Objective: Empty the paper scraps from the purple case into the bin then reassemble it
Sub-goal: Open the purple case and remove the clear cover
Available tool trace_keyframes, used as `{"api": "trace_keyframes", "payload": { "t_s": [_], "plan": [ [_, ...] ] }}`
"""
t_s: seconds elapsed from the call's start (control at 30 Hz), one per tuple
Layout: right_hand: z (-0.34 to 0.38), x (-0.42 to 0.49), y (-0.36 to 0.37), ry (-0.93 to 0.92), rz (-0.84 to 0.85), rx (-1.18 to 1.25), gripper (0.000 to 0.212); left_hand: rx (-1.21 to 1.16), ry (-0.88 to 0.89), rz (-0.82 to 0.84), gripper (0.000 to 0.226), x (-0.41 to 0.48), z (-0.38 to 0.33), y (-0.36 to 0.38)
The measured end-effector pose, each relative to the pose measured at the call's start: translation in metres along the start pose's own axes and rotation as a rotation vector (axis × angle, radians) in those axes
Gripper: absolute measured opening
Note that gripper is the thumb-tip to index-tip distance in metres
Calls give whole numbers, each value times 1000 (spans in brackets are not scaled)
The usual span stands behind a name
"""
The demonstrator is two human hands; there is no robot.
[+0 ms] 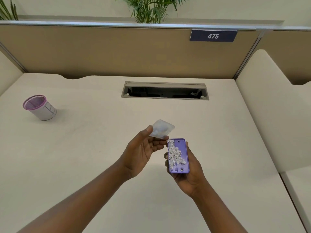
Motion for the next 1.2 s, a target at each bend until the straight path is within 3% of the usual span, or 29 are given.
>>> {"api": "trace_keyframes", "payload": {
  "t_s": [0.17,0.27,0.37,0.57,0.87,1.0,1.03,1.13,1.2],
  "plan": [
    [4,-3,-4,-15,-11,12,52,200,93,71,67,-1,-2,16],
    [10,-7,-3,-43,-11,4,46,664,343,180,63,-12,-9,30],
    [17,-13,-2,-83,11,-21,47,1117,600,303,75,-24,1,43],
    [22,-18,-4,-91,16,-21,51,1196,707,297,86,-24,7,48],
    [22,-15,-9,-86,-5,0,51,1050,722,274,84,-19,8,46],
    [19,-14,-16,-54,-21,33,47,479,340,118,60,0,12,31],
    [18,-14,-18,-50,-21,43,49,302,265,76,61,5,13,27],
    [17,-15,-30,-47,-37,48,52,-52,153,64,99,16,18,19],
    [17,-17,-38,-43,-44,56,53,-103,127,28,95,22,25,12]
  ]
}}
Point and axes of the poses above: each hand's wrist, its own x-axis towards the middle knuckle, its own y-axis out of the palm, z = x × y, the point moved 6 cm from there along x, towards the middle knuckle, and after that the axes turned 11 degrees about -x, right-handed, at the moved point
